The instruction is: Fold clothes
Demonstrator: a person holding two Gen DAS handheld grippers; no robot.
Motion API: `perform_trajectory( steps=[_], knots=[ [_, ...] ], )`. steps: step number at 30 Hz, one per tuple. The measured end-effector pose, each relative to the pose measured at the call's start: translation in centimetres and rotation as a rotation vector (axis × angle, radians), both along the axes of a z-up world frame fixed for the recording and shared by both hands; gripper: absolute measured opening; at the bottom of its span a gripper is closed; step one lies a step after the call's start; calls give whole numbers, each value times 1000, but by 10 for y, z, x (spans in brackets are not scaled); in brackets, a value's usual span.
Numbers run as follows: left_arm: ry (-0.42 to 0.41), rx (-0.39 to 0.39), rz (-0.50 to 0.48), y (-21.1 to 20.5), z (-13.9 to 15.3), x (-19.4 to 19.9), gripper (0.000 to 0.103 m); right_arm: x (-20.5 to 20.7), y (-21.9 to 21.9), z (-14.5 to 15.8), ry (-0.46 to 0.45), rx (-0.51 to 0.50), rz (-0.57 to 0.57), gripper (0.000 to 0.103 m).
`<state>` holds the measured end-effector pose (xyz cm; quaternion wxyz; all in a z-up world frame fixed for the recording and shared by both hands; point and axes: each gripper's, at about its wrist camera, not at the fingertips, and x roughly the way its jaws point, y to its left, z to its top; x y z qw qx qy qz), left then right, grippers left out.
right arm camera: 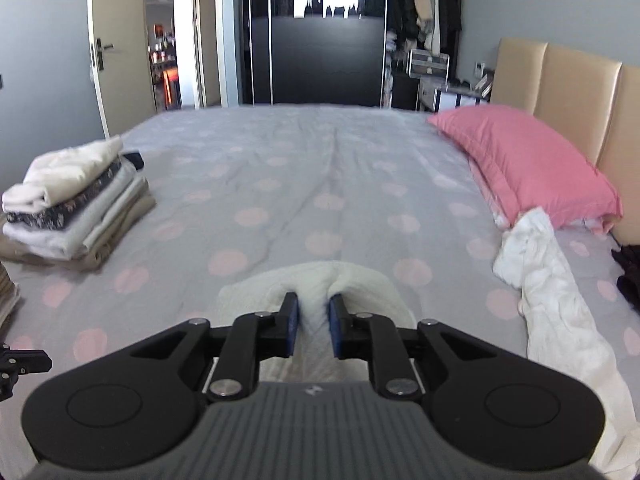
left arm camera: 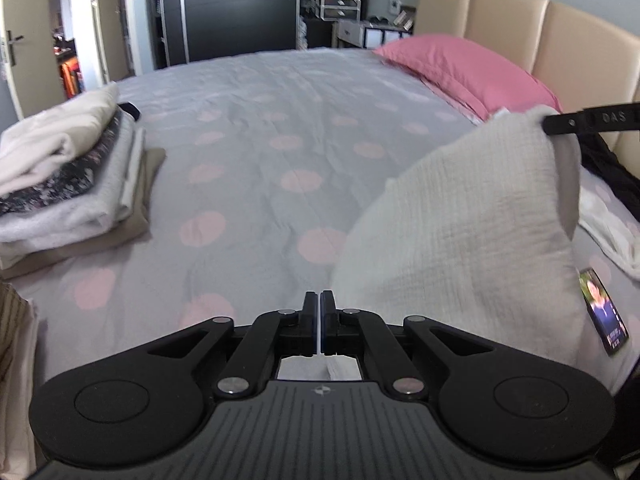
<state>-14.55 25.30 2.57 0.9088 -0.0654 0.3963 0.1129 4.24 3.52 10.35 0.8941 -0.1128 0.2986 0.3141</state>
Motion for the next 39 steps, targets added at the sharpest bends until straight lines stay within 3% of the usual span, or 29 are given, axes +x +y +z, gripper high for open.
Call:
perform_trajectory(
  steps=[4,8,10,12,15,19,24,26,28,30,34,39],
  knots=[
    [42,-5,-62,-11,-12,1,2,-3,-7,-18,3,-53,-6,39],
    [92,2,-113,-23,-28,3,20,-13,-14,-41,37,-91,42,43],
    [117,-12,-129,-27,-35,4,27,-11,-19,-52,74,-109,35,59],
    [129,-14,-136,-30,-39,6,31,-6,-25,-64,121,-120,19,66],
    [140,-12,-144,-35,-43,7,42,7,-35,-84,216,-118,-17,68],
    [162,-15,-137,-35,-45,17,42,21,-42,-100,286,-97,-64,77],
    [178,-27,-131,-33,-50,32,42,45,-44,-111,335,-49,-123,78],
    [181,-33,-132,-33,-52,35,42,53,-43,-115,361,-21,-118,74],
    [181,-36,-132,-33,-53,37,42,58,-39,-120,384,0,-103,38],
    [181,-37,-129,-33,-53,39,42,57,-33,-122,393,2,-80,20],
    [175,-46,-117,-32,-52,40,42,30,-17,-115,360,-19,16,16],
    [171,-56,-100,-31,-48,41,42,-27,4,-110,410,-12,222,15]
  ],
)
